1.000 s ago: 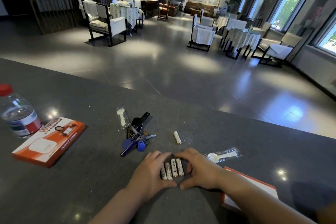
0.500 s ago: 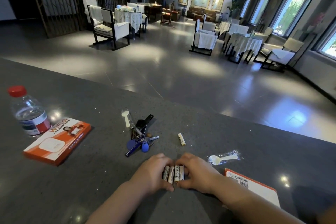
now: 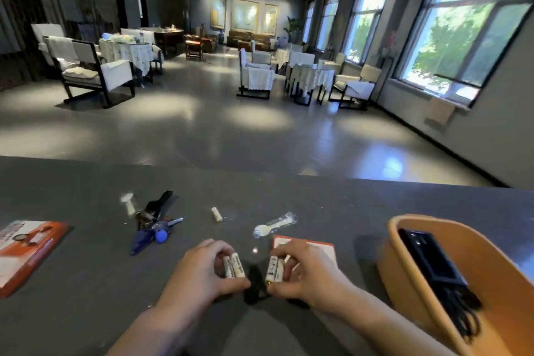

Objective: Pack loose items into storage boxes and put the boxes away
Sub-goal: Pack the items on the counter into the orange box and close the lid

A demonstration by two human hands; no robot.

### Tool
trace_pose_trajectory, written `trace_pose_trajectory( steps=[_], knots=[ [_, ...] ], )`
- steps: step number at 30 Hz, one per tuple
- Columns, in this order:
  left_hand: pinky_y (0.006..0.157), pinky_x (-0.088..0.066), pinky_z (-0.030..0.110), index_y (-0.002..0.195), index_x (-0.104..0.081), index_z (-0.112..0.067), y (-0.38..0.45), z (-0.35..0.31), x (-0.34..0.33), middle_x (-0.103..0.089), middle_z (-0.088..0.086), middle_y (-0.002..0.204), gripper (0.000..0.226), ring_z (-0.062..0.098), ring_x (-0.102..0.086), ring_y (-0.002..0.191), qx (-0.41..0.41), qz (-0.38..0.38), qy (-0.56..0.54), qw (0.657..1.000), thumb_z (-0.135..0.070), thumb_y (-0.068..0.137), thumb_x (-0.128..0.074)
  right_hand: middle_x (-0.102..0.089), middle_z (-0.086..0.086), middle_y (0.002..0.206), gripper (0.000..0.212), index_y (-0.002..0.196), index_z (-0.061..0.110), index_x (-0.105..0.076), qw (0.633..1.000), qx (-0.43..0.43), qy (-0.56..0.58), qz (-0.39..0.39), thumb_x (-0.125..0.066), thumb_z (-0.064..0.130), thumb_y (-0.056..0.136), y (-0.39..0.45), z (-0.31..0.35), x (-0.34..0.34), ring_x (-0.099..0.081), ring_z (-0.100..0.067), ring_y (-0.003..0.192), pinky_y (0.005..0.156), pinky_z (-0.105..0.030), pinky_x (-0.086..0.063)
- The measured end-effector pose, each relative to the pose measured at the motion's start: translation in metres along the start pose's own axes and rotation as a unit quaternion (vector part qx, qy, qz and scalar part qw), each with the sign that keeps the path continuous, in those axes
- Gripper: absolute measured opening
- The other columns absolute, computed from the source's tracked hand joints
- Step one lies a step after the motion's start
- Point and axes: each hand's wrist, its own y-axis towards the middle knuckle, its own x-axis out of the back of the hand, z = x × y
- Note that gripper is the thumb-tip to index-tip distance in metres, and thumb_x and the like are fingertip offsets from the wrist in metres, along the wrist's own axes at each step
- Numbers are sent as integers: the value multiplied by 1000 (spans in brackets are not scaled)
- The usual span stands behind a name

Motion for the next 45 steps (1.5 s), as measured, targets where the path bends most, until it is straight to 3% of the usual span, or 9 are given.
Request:
trace_pose_trajectory(
  steps=[3, 7, 11, 16, 23, 29, 35, 40, 45],
  knots=[
    [66, -41, 10, 77, -65, -32, -2, -51, -17, -62, -15, 79, 47, -3, -55, 86, -49, 4, -33, 998, -45, 41, -92, -56, 14, 86, 51, 112, 22, -65, 998, -8, 11, -53, -86, 30, 66, -55, -11, 55, -59, -1, 71, 70, -11, -46],
    [63, -41, 11, 76, -66, -37, -3, -116, -50, -58, -27, 92, 56, 0, -55, 79, -89, 17, -69, 993, -66, 30, -78, -60, 7, 95, 55, 119, 29, -62, 993, -55, 7, -108, -84, 35, 69, -125, -39, 120, -62, -3, 82, 73, -16, -52],
    [63, -40, 13, 78, -67, -35, -3, -175, -87, -61, -23, 88, 49, 1, -55, 82, -124, 27, -87, 988, -51, 38, -90, -58, 17, 103, 49, 114, 40, -59, 984, -98, -40, -146, -82, 36, 71, -178, -82, 165, -57, 4, 93, 76, -12, -49],
    [70, -49, 28, 82, -66, -37, 0, -230, -138, -63, -22, 83, 54, 0, -59, 78, -109, 48, -105, 987, -60, 37, -84, -58, 14, 92, 46, 109, 47, -57, 973, -148, -92, -152, -78, 51, 68, -216, -146, 199, -58, -4, 84, 78, -26, -52],
    [80, -50, 25, 91, -61, -41, 1, -274, -183, -57, -27, 95, 47, -4, -55, 90, -79, 39, -68, 994, -54, 52, -83, -51, 13, 105, 53, 122, 31, -57, 982, -102, -151, -51, -76, 43, 74, -172, -202, 214, -54, -8, 92, 83, -25, -49],
    [88, -45, 27, 96, -57, -43, 5, -277, -199, -52, -31, 98, 48, -5, -48, 98, -32, -6, -37, 999, -59, 55, -79, -60, 7, 103, 45, 112, 28, -61, 969, -113, -214, 54, -78, 38, 72, -98, -244, 199, -60, -17, 92, 75, -24, -48],
    [87, -43, 25, 91, -56, -49, 19, -271, -213, -55, -27, 95, 61, -5, -48, 96, -40, -24, 4, 999, -80, 40, -67, -67, 6, 98, 42, 108, 25, -64, 969, -128, -167, 128, -82, 33, 70, -60, -255, 189, -63, -12, 88, 75, -23, -53],
    [87, -37, 20, 92, -54, -49, 25, -274, -219, -52, -30, 97, 59, -5, -43, 101, -45, -10, 41, 998, -79, 43, -68, -66, 10, 96, 51, 109, 27, -64, 972, -128, -156, 123, -85, 39, 65, -58, -260, 189, -62, -8, 88, 76, -21, -52],
    [87, -36, 21, 101, -59, -40, 39, -301, -226, -53, -29, 101, 56, -3, -42, 99, -91, 42, 105, 989, -69, 55, -72, -64, 12, 102, 54, 120, 29, -58, 990, -88, -114, 11, -81, 30, 71, -87, -252, 219, -61, -9, 91, 78, -21, -51]
  ],
)
